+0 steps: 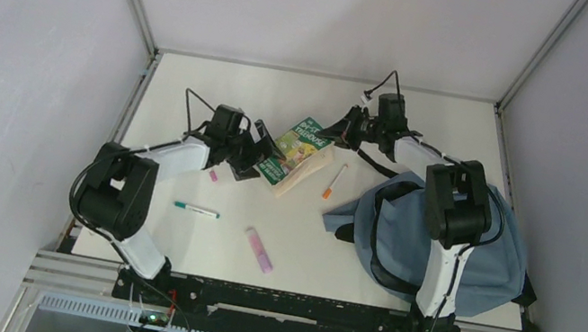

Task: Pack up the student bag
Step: Pick up the book from the center of the board.

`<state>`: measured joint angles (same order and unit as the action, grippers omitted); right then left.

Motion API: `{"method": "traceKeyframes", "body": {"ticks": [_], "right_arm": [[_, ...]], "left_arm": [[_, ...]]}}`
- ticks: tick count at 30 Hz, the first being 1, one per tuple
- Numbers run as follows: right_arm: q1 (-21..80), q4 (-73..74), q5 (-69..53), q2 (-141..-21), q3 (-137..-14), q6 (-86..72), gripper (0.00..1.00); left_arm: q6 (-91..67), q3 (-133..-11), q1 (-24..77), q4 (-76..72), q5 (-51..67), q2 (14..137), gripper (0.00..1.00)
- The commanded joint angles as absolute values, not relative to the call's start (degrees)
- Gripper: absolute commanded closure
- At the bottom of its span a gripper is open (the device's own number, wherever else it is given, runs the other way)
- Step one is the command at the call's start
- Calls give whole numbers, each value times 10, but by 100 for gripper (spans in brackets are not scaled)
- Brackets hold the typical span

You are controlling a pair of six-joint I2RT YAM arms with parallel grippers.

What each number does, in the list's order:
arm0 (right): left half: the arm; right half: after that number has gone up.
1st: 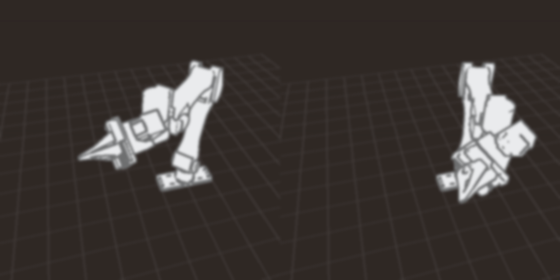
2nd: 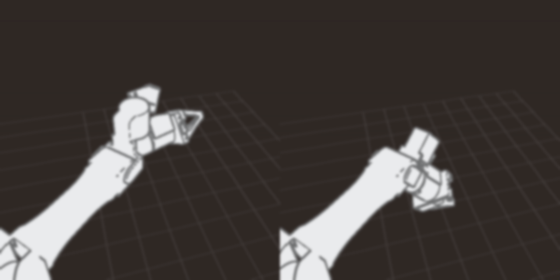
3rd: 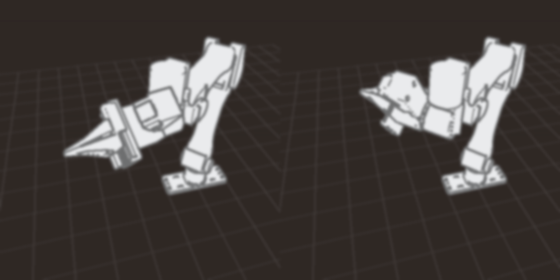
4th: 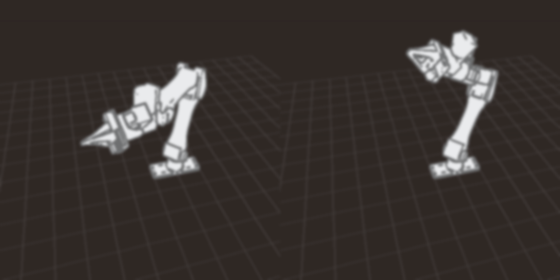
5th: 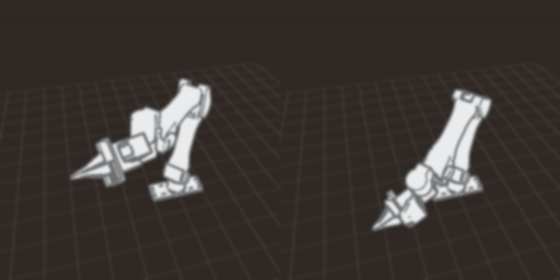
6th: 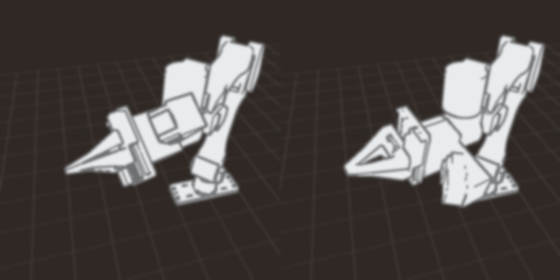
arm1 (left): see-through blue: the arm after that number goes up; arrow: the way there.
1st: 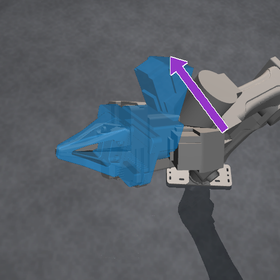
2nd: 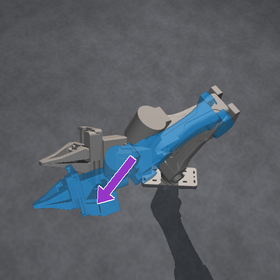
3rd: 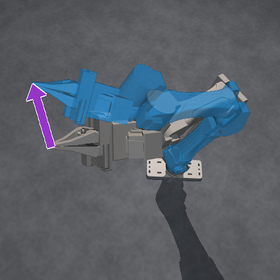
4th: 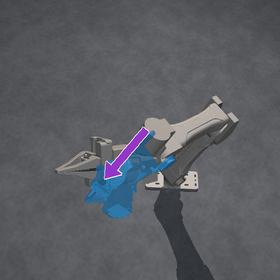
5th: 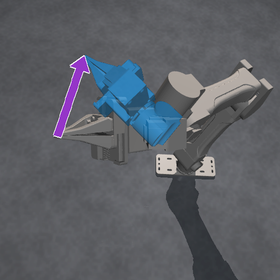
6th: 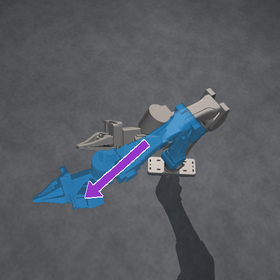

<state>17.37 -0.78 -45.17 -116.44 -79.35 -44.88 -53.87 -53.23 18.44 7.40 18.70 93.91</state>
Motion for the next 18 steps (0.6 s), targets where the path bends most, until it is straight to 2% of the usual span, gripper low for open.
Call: {"method": "traceKeyframes", "body": {"ticks": [1, 11, 18], "right_arm": [[166, -98, -507, -1151, -795, -516, 100], [149, -122, -547, -1151, -793, -534, 100], [137, -268, -604, -1166, -755, -644, 100]], "left_arm": [[-541, -493, 174, 39, 205, 891, 0], [-518, -434, 145, -6, 232, 850, 0], [-533, -394, 139, -152, 282, 874, 0]]}}
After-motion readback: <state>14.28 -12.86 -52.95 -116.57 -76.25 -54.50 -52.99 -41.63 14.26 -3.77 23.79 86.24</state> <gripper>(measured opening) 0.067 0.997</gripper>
